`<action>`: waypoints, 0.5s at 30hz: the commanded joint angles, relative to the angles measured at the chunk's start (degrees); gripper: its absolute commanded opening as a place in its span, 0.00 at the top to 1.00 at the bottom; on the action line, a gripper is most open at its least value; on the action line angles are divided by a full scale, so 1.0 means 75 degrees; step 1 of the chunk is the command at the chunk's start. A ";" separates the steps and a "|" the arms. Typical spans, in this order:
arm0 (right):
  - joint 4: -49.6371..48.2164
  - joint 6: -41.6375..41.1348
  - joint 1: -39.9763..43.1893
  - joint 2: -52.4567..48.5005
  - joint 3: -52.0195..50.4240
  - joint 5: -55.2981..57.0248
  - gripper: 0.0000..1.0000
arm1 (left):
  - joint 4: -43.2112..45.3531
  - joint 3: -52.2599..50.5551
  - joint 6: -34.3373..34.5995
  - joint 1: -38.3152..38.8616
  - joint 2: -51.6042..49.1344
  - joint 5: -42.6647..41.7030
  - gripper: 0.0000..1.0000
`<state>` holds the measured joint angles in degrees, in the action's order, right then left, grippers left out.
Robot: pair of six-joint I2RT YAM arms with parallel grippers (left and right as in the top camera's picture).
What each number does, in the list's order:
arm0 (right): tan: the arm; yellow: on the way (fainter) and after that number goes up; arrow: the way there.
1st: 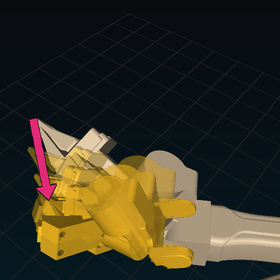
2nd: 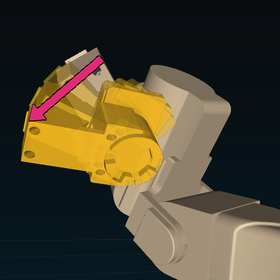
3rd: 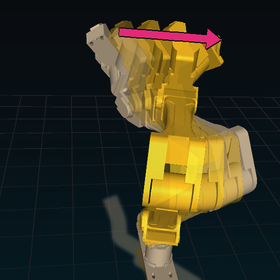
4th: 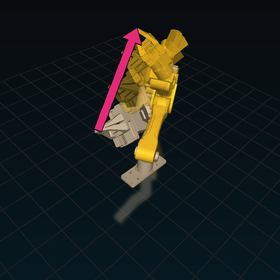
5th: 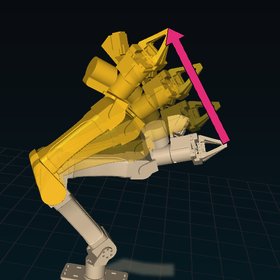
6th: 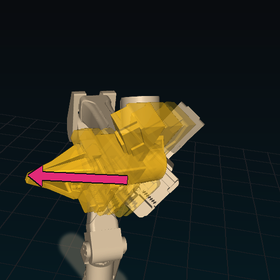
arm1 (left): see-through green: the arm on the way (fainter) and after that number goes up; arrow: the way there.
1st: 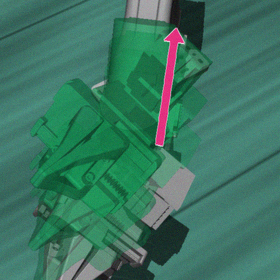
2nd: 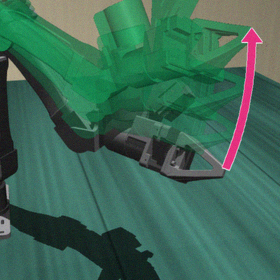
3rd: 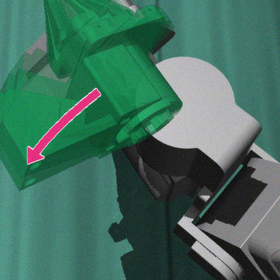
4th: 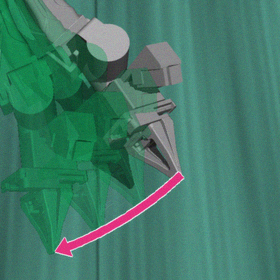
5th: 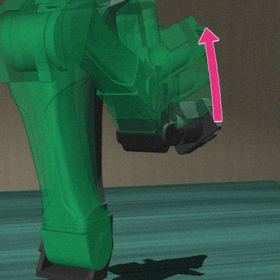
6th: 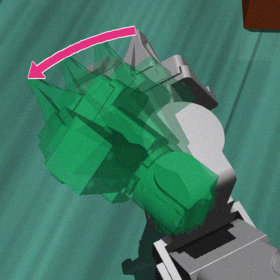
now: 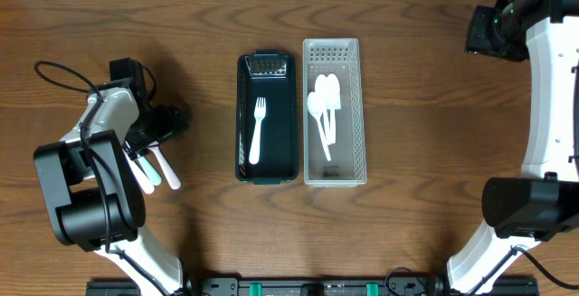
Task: Pack container
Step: 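Close the left gripper on the white spoon's bowl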
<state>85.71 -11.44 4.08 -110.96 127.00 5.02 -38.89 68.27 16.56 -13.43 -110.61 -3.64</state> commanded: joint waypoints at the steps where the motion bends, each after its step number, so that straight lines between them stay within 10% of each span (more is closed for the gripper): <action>1: 0.0003 0.0108 0.0017 -0.0003 -0.0006 0.0131 0.53 | 0.0184 0.0087 0.0003 -0.0044 -0.0498 -0.0166 0.07; 15: 0.0152 0.0105 0.0017 -0.0003 -0.0006 0.0131 0.55 | 0.0396 0.0187 0.0009 -0.0274 -0.0501 0.0058 0.10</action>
<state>86.70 -11.42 4.08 -110.96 127.00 5.02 -35.92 69.91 16.53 -14.50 -111.68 -2.98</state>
